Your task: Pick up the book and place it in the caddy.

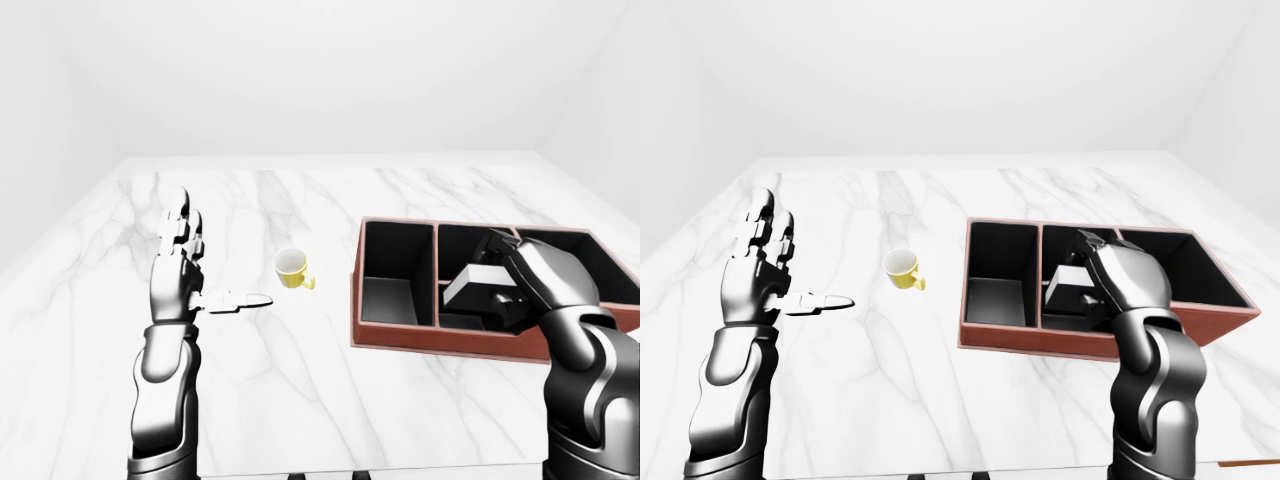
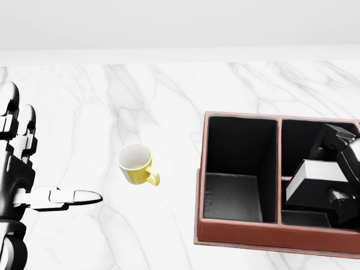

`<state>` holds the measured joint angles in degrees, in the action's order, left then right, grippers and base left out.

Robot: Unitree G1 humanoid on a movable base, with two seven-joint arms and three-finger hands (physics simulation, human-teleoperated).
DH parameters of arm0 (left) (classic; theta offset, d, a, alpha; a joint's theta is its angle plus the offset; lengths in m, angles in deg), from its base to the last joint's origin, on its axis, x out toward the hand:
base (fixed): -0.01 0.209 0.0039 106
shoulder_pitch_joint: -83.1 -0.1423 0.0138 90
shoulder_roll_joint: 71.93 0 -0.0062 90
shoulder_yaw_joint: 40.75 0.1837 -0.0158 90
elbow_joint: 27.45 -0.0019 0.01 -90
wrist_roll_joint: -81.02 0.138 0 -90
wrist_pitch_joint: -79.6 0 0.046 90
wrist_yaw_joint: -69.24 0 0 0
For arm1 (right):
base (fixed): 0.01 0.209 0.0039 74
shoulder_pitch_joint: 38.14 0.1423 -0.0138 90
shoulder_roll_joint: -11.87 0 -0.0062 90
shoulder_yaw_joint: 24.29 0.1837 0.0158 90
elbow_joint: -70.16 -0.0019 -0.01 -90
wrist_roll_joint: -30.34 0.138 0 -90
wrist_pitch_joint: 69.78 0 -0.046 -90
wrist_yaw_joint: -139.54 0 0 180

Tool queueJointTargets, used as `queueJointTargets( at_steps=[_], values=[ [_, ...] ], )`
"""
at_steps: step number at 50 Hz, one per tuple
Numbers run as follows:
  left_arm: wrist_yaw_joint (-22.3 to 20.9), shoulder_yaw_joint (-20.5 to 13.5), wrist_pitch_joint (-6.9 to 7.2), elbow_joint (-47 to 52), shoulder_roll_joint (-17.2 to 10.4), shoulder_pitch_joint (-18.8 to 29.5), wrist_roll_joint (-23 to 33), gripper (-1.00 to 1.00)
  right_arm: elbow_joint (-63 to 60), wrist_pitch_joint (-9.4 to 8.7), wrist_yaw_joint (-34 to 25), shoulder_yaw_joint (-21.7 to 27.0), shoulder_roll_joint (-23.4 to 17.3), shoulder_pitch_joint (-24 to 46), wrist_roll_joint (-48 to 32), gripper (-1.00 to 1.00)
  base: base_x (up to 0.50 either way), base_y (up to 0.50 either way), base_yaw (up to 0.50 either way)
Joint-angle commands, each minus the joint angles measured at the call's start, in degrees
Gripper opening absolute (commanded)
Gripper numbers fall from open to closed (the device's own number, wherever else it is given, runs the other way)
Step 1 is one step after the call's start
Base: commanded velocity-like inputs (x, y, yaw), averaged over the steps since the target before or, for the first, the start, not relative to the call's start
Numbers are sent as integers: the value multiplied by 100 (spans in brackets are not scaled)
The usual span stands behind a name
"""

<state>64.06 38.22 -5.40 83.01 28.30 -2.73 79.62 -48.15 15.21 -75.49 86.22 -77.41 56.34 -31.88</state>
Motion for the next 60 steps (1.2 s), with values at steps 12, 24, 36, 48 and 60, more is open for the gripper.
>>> queueJointTargets(
  at_steps=[12,24,36,48,60],
  values=[
    [-3,-9,0,6,-7,10,-1,100,173,0,379,-26,-36,77,-135,-100,0,0,0],
    [1,4,0,-46,-2,12,4,100,434,0,581,-130,-30,97,-195,-100,0,0,0],
    [6,17,0,-75,6,1,15,100,649,0,762,-143,-35,19,-200,-100,0,0,0],
    [3,17,0,-91,7,-6,16,100,966,0,993,-224,-34,47,-250,-100,0,0,0],
    [2,27,0,-95,8,-5,30,100,1382,0,1215,-349,-114,213,-256,-100,0,0,0]
  ],
)
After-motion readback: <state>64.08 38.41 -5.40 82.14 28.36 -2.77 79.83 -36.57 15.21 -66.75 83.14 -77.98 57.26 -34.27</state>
